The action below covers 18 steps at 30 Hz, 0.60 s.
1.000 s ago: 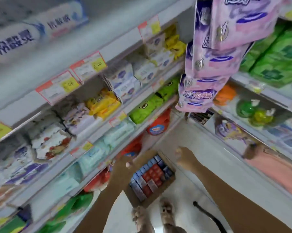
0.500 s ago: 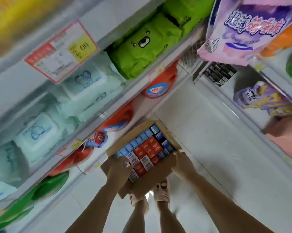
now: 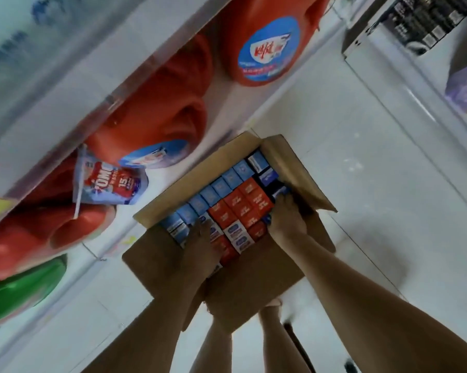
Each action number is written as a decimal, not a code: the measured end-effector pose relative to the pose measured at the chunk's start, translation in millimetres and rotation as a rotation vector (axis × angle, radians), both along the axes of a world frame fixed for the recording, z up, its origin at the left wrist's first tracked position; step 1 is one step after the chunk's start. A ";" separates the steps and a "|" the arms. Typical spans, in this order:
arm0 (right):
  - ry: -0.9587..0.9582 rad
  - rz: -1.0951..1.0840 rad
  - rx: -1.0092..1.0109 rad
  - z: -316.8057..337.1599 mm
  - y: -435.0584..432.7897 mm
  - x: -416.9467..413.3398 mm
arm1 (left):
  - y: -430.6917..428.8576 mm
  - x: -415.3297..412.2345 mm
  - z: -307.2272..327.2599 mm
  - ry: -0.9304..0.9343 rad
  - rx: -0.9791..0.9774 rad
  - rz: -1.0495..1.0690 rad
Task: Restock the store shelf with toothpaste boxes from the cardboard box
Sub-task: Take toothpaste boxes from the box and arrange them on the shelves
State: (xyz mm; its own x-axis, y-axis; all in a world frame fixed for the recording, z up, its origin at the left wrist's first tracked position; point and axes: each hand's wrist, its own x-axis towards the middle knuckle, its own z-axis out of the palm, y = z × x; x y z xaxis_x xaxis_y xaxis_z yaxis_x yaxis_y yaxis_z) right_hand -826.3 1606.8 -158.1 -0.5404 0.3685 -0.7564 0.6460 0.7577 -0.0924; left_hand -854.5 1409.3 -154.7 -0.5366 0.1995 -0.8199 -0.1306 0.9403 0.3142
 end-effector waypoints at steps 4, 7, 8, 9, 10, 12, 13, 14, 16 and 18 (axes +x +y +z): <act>0.033 -0.059 0.062 -2.6 -12.6 2.2 | -0.6 9.5 -13.4 -0.037 -0.005 -0.033; 0.052 -0.084 0.098 -3.5 -21.2 4.0 | -0.3 9.4 -12.7 -0.046 0.009 -0.012; 0.047 -0.079 0.103 -3.7 -23.3 4.5 | -1.3 8.9 -12.6 -0.058 0.006 -0.010; 0.042 -0.061 0.107 -4.5 -25.0 5.3 | -3.0 8.2 -12.5 -0.064 0.003 -0.024; 0.038 -0.028 0.116 -5.4 -25.6 6.3 | -4.8 7.7 -12.1 -0.070 -0.005 -0.051; 0.043 0.059 0.142 -7.0 -24.9 9.1 | -7.7 8.8 -11.0 -0.078 -0.034 -0.108; 0.047 0.089 0.155 -8.0 -24.4 10.0 | -8.5 10.3 -9.6 -0.080 -0.053 -0.128; 0.045 0.111 0.169 -8.9 -24.1 10.3 | -8.9 12.1 -8.0 -0.089 -0.071 -0.137; 0.023 0.151 0.203 -10.4 -23.4 8.4 | -9.1 16.0 -4.5 -0.105 -0.088 -0.131; -0.004 0.169 0.216 -12.4 -21.5 4.3 | -9.0 20.6 -3.0 -0.104 -0.087 -0.126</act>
State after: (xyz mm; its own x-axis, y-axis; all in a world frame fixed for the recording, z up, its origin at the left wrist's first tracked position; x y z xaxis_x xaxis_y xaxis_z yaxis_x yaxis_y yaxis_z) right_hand -822.0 1585.3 -170.5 -0.6051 0.4266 -0.6722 0.5089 0.8566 0.0856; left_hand -833.9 1400.3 -157.6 -0.4236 0.1857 -0.8866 -0.0374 0.9743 0.2220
